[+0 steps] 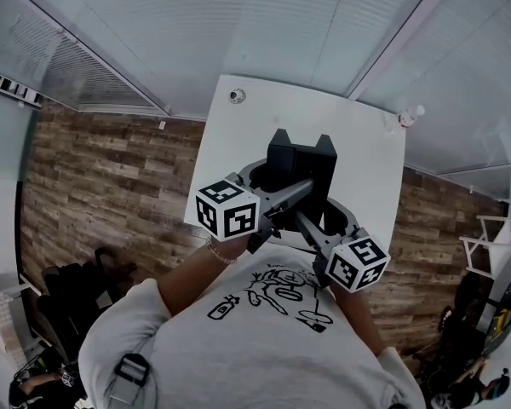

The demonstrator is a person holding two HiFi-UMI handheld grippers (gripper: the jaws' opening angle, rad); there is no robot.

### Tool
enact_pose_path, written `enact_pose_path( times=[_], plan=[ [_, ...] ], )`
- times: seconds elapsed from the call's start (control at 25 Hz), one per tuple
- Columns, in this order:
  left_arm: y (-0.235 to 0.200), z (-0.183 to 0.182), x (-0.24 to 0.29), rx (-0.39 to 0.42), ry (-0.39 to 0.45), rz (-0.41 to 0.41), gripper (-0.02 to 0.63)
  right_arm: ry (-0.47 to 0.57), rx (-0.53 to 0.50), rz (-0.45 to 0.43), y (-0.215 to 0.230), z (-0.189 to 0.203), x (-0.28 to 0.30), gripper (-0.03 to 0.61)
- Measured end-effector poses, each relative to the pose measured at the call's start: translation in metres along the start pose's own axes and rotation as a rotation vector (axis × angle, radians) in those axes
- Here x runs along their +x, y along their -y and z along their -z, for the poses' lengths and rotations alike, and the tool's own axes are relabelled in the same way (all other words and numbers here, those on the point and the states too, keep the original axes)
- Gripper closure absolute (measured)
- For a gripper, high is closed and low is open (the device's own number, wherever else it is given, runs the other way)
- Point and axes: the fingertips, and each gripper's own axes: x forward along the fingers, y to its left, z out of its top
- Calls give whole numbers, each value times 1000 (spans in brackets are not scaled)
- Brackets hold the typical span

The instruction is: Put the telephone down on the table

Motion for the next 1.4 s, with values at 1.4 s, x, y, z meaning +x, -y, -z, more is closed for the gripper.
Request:
enact_pose_path(
  times=[1.4],
  plan=[
    [-7,78,45,-115,-94,-19,287,-81,111,29,50,62,-28,334]
  ],
)
